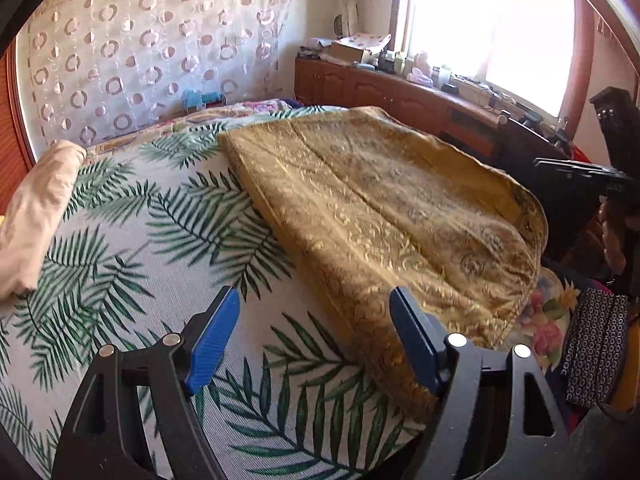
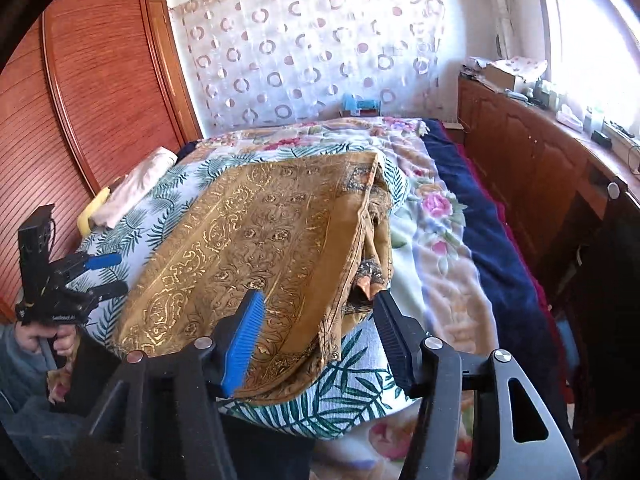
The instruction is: Fold small clothes
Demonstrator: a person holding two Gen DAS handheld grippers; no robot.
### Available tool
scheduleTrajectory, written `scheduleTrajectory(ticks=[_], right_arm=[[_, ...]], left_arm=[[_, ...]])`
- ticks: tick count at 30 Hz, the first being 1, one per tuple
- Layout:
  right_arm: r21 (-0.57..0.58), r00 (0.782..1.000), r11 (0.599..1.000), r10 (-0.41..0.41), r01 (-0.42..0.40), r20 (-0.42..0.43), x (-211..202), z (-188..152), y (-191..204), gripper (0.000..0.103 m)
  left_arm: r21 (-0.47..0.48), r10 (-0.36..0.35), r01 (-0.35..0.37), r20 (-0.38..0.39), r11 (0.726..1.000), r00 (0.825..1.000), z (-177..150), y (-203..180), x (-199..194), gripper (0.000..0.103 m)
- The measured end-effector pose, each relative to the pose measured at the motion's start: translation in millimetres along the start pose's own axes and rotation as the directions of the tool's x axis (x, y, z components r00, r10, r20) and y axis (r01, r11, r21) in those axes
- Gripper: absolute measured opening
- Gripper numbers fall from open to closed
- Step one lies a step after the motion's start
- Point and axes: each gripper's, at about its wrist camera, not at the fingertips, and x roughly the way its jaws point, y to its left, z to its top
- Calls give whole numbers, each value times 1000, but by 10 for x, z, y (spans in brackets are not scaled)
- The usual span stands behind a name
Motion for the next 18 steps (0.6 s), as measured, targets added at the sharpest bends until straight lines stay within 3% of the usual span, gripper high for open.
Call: scheduleTrajectory(ticks=[6, 10, 14, 16, 18], right_arm=[[0, 995, 999, -47, 47, -83, 352, -115, 23, 59], [5, 994, 999, -53, 53, -97, 425, -170, 48, 59], [-11, 996, 998, -62, 62, -60, 297, -142, 83, 59], [-20, 997, 998, -62, 61, -39, 219, -91, 114, 59], [-29, 998, 998, -57, 57, -14, 177, -104, 162, 59]], left_arm=[[-5, -22, 22, -31, 1000, 999, -148, -20, -11, 78], [-1, -84, 84, -55, 996, 995, -233, -95, -35, 78], [-14, -137, 137, -93, 991, 986, -281, -176, 0, 59], [-3, -137, 137, -92, 991, 986, -295, -218, 5, 57], [8, -141, 142, -92, 990, 986, -295, -256, 2, 49]])
